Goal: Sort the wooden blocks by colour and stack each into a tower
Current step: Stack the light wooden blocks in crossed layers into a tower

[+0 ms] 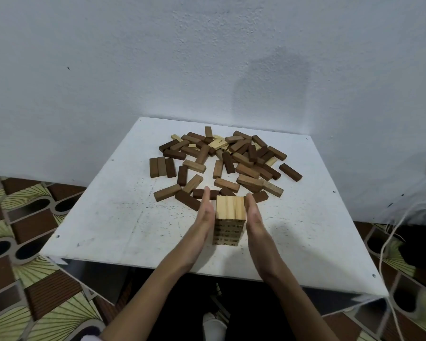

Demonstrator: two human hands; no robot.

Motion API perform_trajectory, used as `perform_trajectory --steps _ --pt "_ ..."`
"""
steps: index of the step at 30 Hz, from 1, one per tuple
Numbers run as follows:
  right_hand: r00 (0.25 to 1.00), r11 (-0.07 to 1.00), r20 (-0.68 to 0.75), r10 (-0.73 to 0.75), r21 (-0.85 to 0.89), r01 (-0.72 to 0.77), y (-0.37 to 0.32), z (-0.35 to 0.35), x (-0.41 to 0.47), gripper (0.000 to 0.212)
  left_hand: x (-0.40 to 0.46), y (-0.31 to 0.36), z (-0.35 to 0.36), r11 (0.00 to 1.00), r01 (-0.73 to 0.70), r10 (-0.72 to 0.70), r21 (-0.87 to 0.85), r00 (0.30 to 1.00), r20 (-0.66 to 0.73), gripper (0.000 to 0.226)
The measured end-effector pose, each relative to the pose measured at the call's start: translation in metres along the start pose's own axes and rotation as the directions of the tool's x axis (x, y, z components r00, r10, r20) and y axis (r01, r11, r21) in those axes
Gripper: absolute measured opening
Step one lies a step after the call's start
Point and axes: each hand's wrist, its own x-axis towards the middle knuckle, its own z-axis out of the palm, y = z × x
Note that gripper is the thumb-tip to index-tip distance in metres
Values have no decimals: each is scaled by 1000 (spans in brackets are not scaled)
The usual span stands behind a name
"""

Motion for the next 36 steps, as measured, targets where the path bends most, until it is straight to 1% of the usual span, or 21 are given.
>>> perform_trajectory --steps 1,2,3,4,6,8,10,14,21,26,28,32,34,35,36 --pt "1000 1000 -3 -5 -16 5 0 -5 3 76 -1 5 -5 999 -43 43 -8 999 30 125" --pt "1000 997 18 -24 -70 26 3 -12 6 82 2 10 -6 1000 -5 6 -4 998 65 105" --pt "999 992 23 -46 -116 48 3 -19 7 86 1 11 -10 1000 28 -29 8 996 79 95" --pt "996 979 45 -71 -186 78 3 -25 9 90 -2 13 -16 998 18 -24 58 994 105 92" --pt "990 953 82 -112 -272 130 2 -33 13 96 3 15 -23 994 -33 20 108 993 115 94" --pt "982 932 117 -147 -317 177 -2 -37 17 93 11 16 -26 988 -58 40 142 991 125 97" --pt "975 924 138 -174 -320 210 -4 -38 20 89 15 17 -26 980 -66 44 189 992 116 99" --pt "969 925 161 -185 -305 227 -5 -35 22 85 19 17 -25 976 -69 45 205 992 118 98" --pt "969 931 150 -196 -282 232 -6 -33 21 73 22 15 -22 980 -83 68 181 994 88 96" --pt "967 928 142 -211 -283 244 -4 -34 22 70 21 14 -21 984 -83 68 156 993 97 97" --pt "966 926 144 -215 -285 248 -6 -34 21 69 24 12 -21 988 -62 48 144 994 103 97" --pt "970 933 154 -188 -280 225 -9 -33 19 67 22 15 -22 989 -50 32 137 991 127 101" --pt "974 947 142 -176 -247 207 -7 -32 19 71 22 14 -21 991 -20 4 131 992 127 101" --pt "980 961 124 -158 -210 182 -7 -31 19 70 21 14 -20 994 0 -12 106 993 119 98" --pt "986 977 103 -134 -151 149 -6 -28 17 63 19 17 -17 998 52 -55 38 994 94 93"
